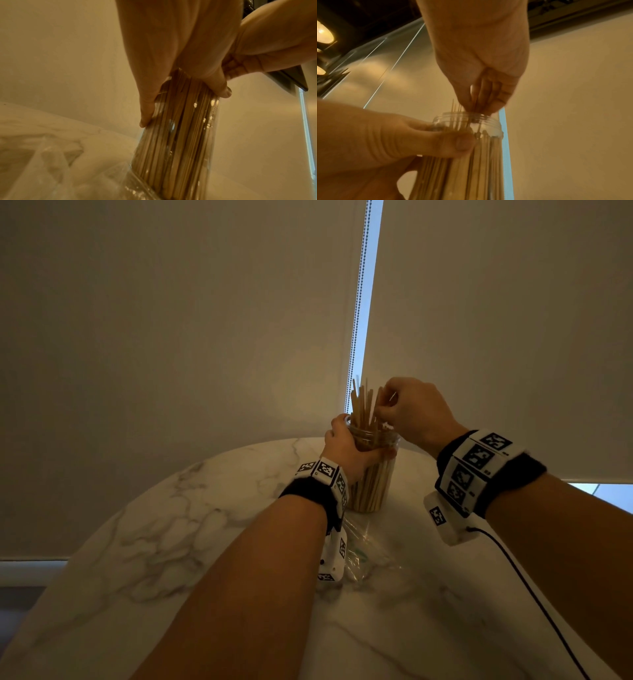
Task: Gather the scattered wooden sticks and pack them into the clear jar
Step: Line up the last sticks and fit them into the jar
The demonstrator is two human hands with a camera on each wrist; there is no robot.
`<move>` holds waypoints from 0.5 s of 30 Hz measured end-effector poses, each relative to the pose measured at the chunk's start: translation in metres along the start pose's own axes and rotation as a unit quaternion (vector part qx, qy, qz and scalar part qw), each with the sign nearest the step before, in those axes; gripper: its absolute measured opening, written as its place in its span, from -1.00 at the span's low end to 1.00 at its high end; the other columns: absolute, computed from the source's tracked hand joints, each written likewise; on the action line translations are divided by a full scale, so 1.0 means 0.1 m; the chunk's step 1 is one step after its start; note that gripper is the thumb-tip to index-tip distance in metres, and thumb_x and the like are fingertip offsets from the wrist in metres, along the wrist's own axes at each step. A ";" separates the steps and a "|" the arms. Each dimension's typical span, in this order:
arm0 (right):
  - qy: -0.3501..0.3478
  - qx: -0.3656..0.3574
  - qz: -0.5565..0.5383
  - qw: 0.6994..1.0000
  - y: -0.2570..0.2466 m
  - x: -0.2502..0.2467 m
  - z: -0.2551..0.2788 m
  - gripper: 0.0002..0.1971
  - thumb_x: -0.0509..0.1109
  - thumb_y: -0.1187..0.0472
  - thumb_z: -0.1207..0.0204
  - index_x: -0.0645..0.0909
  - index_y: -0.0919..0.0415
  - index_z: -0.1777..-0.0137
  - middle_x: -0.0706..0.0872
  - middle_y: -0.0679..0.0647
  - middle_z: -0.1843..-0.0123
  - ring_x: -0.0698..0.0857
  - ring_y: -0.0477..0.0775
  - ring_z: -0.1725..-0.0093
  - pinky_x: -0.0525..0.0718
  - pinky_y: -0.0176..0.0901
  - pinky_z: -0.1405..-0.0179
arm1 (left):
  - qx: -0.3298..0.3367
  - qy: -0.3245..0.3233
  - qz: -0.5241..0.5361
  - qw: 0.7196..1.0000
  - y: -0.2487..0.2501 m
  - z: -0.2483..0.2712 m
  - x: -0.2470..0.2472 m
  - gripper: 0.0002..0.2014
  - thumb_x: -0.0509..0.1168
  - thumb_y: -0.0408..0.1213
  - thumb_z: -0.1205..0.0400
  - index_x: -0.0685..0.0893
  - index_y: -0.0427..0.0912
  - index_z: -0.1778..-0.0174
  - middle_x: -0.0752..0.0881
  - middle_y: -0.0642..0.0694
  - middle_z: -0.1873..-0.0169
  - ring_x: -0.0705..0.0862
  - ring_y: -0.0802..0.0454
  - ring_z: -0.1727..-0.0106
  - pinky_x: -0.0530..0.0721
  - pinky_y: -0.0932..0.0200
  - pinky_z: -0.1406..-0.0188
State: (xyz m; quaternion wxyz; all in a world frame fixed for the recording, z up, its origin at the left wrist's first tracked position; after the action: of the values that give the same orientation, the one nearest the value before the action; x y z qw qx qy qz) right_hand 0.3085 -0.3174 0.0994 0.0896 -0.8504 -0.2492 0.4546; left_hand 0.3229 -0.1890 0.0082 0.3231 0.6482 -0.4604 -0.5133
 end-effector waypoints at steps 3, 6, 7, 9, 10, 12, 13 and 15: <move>-0.137 0.032 0.046 0.989 -0.02 0.03 -0.01 -0.94 0.51 0.23 -0.49 0.75 0.12 0.21 0.76 0.00 0.23 0.72 0.00 0.16 0.51 -0.31 0.37 | -0.004 0.003 0.001 1.000 0.00 -0.02 0.00 0.16 0.66 0.10 -0.30 0.08 -0.05 -0.68 0.38 -0.12 -0.48 0.46 -0.13 -0.48 0.55 0.06 -0.27; -0.178 0.057 0.015 0.982 -0.05 -0.01 -0.05 -0.81 0.52 0.03 -0.52 0.76 0.13 0.21 0.70 -0.02 0.31 0.65 -0.05 0.24 0.47 -0.27 0.39 | -0.010 0.001 -0.007 1.000 -0.01 -0.02 0.00 0.18 0.67 0.10 -0.29 0.06 -0.06 -0.69 0.38 -0.14 -0.49 0.46 -0.15 -0.48 0.56 0.02 -0.31; -0.156 0.062 0.007 0.986 -0.05 -0.01 -0.07 -0.76 0.51 -0.03 -0.52 0.73 0.16 0.17 0.68 -0.01 0.30 0.63 -0.05 0.25 0.47 -0.26 0.38 | -0.009 0.001 -0.008 1.000 -0.01 -0.02 0.00 0.18 0.67 0.11 -0.29 0.07 -0.06 -0.69 0.39 -0.14 -0.49 0.47 -0.15 -0.48 0.56 0.02 -0.31; -0.070 0.045 -0.006 0.997 -0.07 -0.02 -0.10 -0.71 0.55 -0.01 -0.48 0.59 0.17 0.06 0.61 -0.02 0.18 0.57 -0.04 0.23 0.45 -0.25 0.37 | -0.003 0.002 -0.005 1.000 -0.01 -0.01 0.00 0.18 0.67 0.12 -0.29 0.08 -0.08 -0.69 0.39 -0.13 -0.49 0.48 -0.12 -0.48 0.56 0.08 -0.28; -0.045 0.026 -0.027 0.998 -0.08 -0.02 -0.11 -0.67 0.58 0.03 -0.47 0.52 0.15 -0.03 0.59 -0.02 0.09 0.57 -0.05 0.19 0.49 -0.24 0.32 | -0.001 0.002 -0.003 1.000 -0.01 -0.01 -0.01 0.17 0.66 0.11 -0.30 0.07 -0.08 -0.69 0.39 -0.13 -0.49 0.48 -0.11 -0.47 0.54 0.12 -0.24; -0.056 -0.011 -0.065 0.996 -0.09 0.00 -0.10 -0.63 0.56 0.17 -0.50 0.49 0.10 -0.20 0.67 -0.02 -0.05 0.69 0.00 0.08 0.68 -0.15 0.16 | 0.000 0.002 -0.003 1.000 0.00 0.00 -0.01 0.16 0.66 0.11 -0.31 0.08 -0.08 -0.68 0.40 -0.13 -0.47 0.48 -0.10 -0.45 0.51 0.15 -0.18; -0.068 -0.026 -0.067 0.995 -0.10 0.01 -0.09 -0.68 0.52 0.24 -0.53 0.53 0.07 -0.22 0.73 -0.01 -0.03 0.75 0.02 0.08 0.73 -0.13 0.12 | 0.001 0.003 -0.004 1.000 0.00 0.00 -0.01 0.15 0.66 0.11 -0.30 0.10 -0.07 -0.67 0.41 -0.13 -0.46 0.49 -0.10 -0.44 0.51 0.15 -0.17; -0.054 -0.043 -0.059 0.996 -0.09 0.01 -0.06 -0.79 0.44 0.32 -0.56 0.66 0.06 -0.14 0.80 -0.01 0.13 0.79 0.00 0.15 0.77 -0.14 0.13 | 0.005 0.005 -0.007 1.000 0.00 -0.01 0.00 0.14 0.67 0.12 -0.28 0.12 -0.06 -0.65 0.43 -0.12 -0.43 0.51 -0.10 -0.42 0.54 0.14 -0.15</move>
State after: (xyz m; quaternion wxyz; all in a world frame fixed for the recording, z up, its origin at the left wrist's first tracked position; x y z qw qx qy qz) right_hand 0.3111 -0.3088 0.1054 0.0660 -0.8115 -0.3229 0.4825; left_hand 0.3232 -0.1889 0.0088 0.3184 0.6560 -0.4569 -0.5095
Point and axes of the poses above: each hand's wrist, its own z-axis away from the middle knuckle, its own x-axis out of the palm, y = z × x, the point moved 2 cm from there along -z, towards the middle knuckle
